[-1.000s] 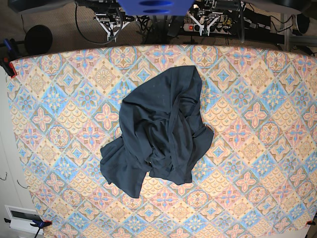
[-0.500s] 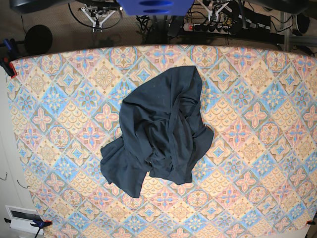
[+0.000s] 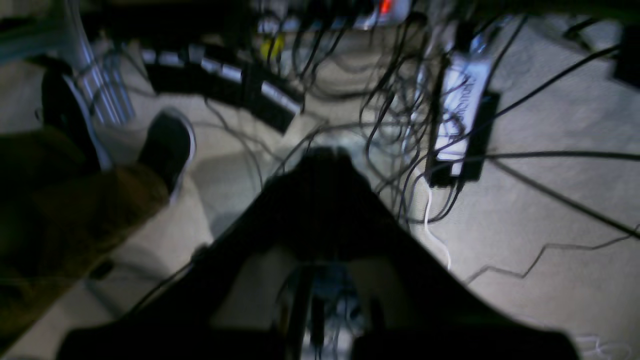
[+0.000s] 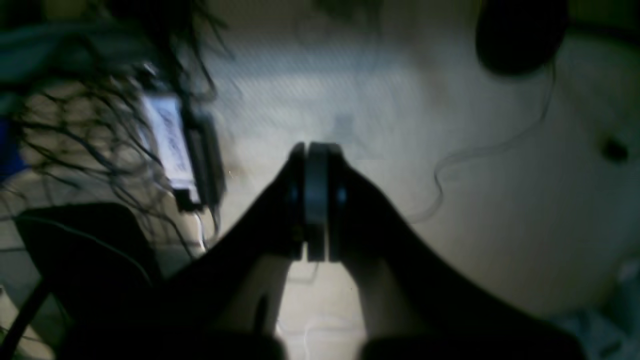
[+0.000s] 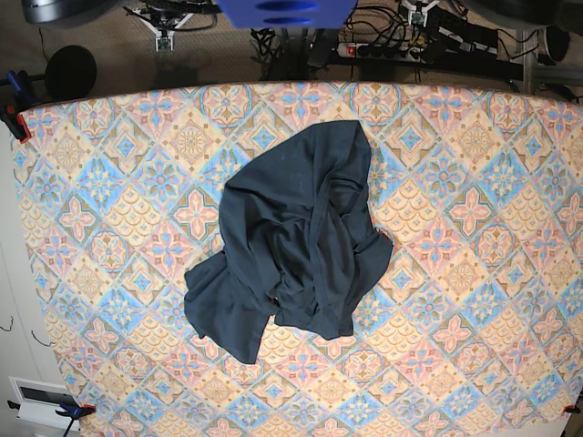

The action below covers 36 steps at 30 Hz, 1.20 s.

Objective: Layout the t-shirt on the table in an organized manner, then fold the t-shirt properly
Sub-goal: 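Move both grippers from rest toward the crumpled navy t-shirt, then lower the left gripper onto the shirt pile and pinch the fabric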

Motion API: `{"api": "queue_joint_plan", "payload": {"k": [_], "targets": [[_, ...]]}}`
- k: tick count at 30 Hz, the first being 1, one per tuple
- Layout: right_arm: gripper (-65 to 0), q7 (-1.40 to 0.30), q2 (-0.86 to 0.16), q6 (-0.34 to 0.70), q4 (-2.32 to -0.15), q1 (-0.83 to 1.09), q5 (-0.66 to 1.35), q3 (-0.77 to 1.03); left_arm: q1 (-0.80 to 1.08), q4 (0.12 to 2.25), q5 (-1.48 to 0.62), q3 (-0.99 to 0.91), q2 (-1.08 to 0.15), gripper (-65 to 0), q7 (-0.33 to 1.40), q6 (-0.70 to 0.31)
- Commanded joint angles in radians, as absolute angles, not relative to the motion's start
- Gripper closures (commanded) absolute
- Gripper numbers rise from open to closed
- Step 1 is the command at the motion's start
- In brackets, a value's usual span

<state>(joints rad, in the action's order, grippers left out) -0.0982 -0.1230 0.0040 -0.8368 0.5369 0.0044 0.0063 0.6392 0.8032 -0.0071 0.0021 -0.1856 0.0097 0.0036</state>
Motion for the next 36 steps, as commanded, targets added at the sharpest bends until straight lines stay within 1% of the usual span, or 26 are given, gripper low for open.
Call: {"api": "queue_joint_plan", "payload": {"k": [1, 3, 6, 9, 12, 16, 20, 24, 26, 30, 33, 36], "targets": [[0.0, -0.093, -0.142, -0.002, -0.871, 0.573, 0.007, 0.008, 0.68, 0.851, -0.007, 0.002, -0.196, 0.0, 0.005, 0.004], [0.0, -0.096, -0.142, -0.002, -0.938, 0.61, 0.008, 0.013, 0.74, 0.963, -0.007, 0.001, -0.196, 0.0, 0.005, 0.004], [0.0, -0.097, -0.142, -0.002, -1.04, 0.673, 0.035, 0.076, 0.828, 1.129, -0.007, -0.001, -0.196, 0.0, 0.007, 0.005], [0.0, -0.097, -0.145, -0.002, -1.141, 0.743, 0.14, 0.099, 0.921, 1.299, -0.007, -0.001, -0.197, 0.0, 0.018, 0.005], [0.0, -0.097, -0.206, -0.002, -1.247, 0.8, 0.242, 0.096, 0.993, 1.48, -0.007, -0.002, -0.197, 0.0, 0.104, 0.005], [0.0, -0.097, -0.249, -0.002, -1.379, 0.88, 0.361, 0.104, 1.072, 1.709, -0.007, -0.002, -0.197, 0.0, 0.2, 0.005], [0.0, -0.097, -0.3, -0.002, -1.495, 0.929, 0.44, 0.105, 1.112, 1.886, -0.007, -0.002, -0.197, 0.0, 0.242, 0.005], [0.0, -0.097, -0.308, -0.002, -1.606, 0.96, 0.46, 0.163, 1.124, 2.005, -0.007, -0.002, -0.197, 0.0, 0.248, 0.004], [0.0, -0.097, -0.308, -0.002, -1.684, 0.969, 0.46, 0.202, 1.119, 2.068, -0.007, -0.002, -0.197, 0.0, 0.283, 0.004], [0.0, -0.099, -0.309, -0.002, -1.811, 0.986, 0.46, 0.243, 1.072, 2.091, -0.007, 0.001, -0.197, 0.0, 0.314, 0.004], [0.0, -0.166, -0.311, -0.002, -1.888, 0.981, 0.46, 0.248, 1.03, 2.091, -0.004, -0.001, -0.197, 0.0, 0.314, 0.004], [0.0, -0.246, -0.311, -0.002, -1.911, 0.967, 0.46, 0.248, 0.97, 2.091, -0.002, -0.001, -0.197, 0.0, 0.315, 0.004]]}}
